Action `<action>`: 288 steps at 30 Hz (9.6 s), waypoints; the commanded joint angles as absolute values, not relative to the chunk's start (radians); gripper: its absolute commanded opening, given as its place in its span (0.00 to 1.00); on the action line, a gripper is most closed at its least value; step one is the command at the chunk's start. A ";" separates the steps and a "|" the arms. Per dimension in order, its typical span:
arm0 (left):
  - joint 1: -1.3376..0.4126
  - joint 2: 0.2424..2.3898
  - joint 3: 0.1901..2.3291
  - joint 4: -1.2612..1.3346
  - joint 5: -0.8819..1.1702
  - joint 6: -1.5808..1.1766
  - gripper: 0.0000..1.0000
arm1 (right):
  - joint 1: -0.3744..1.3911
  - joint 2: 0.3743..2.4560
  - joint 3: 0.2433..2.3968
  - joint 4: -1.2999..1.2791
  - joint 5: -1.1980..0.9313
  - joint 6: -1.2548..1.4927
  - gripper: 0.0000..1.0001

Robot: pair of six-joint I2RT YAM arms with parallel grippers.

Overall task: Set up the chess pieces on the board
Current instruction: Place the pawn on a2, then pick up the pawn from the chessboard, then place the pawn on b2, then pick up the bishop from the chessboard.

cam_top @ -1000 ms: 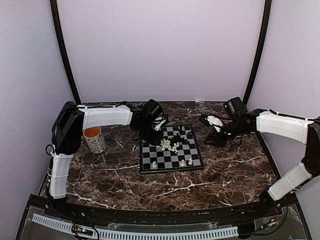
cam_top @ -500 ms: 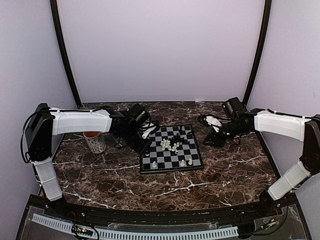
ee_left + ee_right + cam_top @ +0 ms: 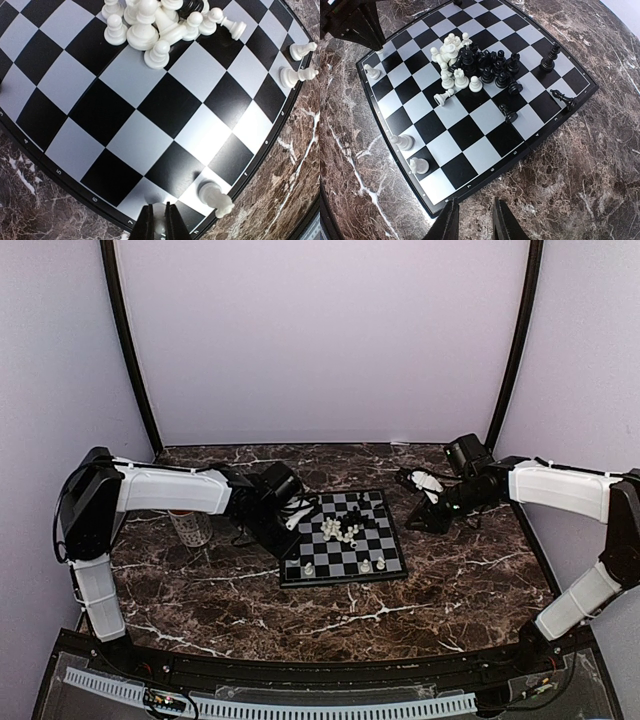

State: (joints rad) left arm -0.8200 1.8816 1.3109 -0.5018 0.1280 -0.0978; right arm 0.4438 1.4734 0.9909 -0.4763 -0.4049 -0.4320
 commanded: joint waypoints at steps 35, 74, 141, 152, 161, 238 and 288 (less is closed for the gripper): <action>-0.822 1.879 1.528 -0.561 0.084 -0.081 0.31 | 0.440 1.445 0.976 -0.465 -0.402 -0.433 0.25; -0.799 2.239 1.831 -0.593 0.014 -0.172 0.20 | 0.439 1.456 0.975 -0.463 -0.392 -0.436 0.25; -0.748 2.158 1.842 -0.599 0.054 -0.176 0.08 | 0.440 1.477 0.988 -0.472 -0.393 -0.439 0.25; -0.800 1.901 1.519 -0.601 0.095 -0.112 0.08 | 0.440 1.491 0.998 -0.474 -0.407 -0.440 0.25; -0.809 1.898 1.416 -0.532 0.176 -0.124 0.08 | 0.442 1.506 1.023 -0.487 -0.423 -0.439 0.25; -0.817 1.999 1.668 -0.614 0.120 -0.052 0.32 | 0.442 1.494 1.000 -0.487 -0.418 -0.446 0.25; -0.694 2.108 1.658 -0.580 0.223 0.359 0.16 | 0.442 1.533 1.011 -0.493 -0.420 -0.454 0.25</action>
State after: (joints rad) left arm -0.7010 2.1990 1.7020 -0.5564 0.2581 0.3874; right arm 0.4438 1.5303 0.9890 -0.4805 -0.4046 -0.4480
